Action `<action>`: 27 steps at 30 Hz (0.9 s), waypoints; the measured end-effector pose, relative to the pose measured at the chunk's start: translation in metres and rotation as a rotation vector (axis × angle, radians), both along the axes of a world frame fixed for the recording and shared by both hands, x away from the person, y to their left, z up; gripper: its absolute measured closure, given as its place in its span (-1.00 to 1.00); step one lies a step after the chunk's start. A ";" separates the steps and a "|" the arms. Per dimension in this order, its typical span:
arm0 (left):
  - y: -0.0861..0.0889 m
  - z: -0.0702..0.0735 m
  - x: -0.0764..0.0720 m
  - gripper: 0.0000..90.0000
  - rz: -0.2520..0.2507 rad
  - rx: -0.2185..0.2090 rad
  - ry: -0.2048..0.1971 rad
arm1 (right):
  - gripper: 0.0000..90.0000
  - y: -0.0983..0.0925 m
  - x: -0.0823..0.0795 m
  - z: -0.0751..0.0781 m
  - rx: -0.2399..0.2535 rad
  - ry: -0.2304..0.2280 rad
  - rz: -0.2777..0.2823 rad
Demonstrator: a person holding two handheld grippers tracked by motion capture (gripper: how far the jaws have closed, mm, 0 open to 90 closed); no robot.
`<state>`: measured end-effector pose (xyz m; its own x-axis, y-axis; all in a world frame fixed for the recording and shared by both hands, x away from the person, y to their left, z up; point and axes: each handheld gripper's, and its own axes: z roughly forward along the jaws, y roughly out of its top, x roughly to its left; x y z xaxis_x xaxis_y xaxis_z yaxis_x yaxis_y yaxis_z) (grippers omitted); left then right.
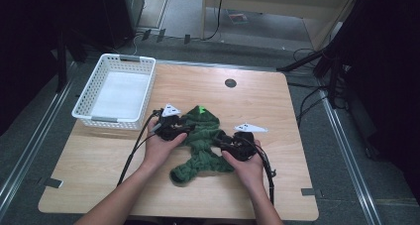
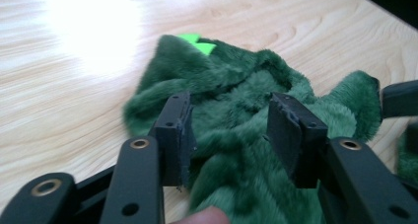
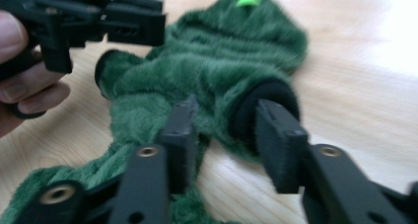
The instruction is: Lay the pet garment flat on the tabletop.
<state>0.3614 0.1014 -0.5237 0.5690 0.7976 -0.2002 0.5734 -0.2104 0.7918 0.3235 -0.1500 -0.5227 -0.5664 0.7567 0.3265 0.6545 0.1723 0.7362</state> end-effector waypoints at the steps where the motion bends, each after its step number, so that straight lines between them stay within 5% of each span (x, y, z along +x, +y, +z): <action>1: -0.005 -0.002 0.003 0.13 -0.020 0.030 0.016 | 0.19 0.002 0.001 -0.002 -0.014 0.000 0.007; 3: -0.010 -0.007 0.006 0.13 -0.041 0.075 0.020 | 0.26 0.010 0.004 -0.007 -0.067 -0.017 0.001; 7: -0.015 -0.013 0.007 0.37 -0.080 0.130 0.021 | 0.80 0.014 0.004 -0.010 -0.094 -0.033 0.032; 9: -0.014 -0.012 0.008 0.57 -0.077 0.125 0.024 | 0.95 0.012 0.003 -0.008 -0.099 -0.048 0.040; 15: -0.005 -0.004 0.013 0.96 0.014 0.067 -0.008 | 0.99 0.004 0.003 -0.002 -0.072 -0.048 0.018; 19: 0.007 0.002 0.016 0.84 0.026 -0.042 -0.003 | 0.98 0.000 0.003 0.000 -0.059 -0.055 0.007; 21: 0.008 0.002 0.018 0.65 0.005 -0.055 0.006 | 0.96 0.000 0.003 0.000 -0.057 -0.052 0.014; 25: 0.000 -0.007 0.020 0.12 -0.092 0.009 0.069 | 0.91 0.002 0.004 -0.004 -0.073 -0.025 0.037; 27: -0.007 -0.011 0.015 0.08 -0.144 0.070 0.043 | 0.91 0.004 0.004 -0.007 -0.077 -0.012 0.045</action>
<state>0.3763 0.0940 -0.5348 0.6706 0.7213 -0.1736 0.5666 -0.3469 0.7474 0.3276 -0.1462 -0.5292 -0.6038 0.7529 0.2618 0.6362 0.2573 0.7274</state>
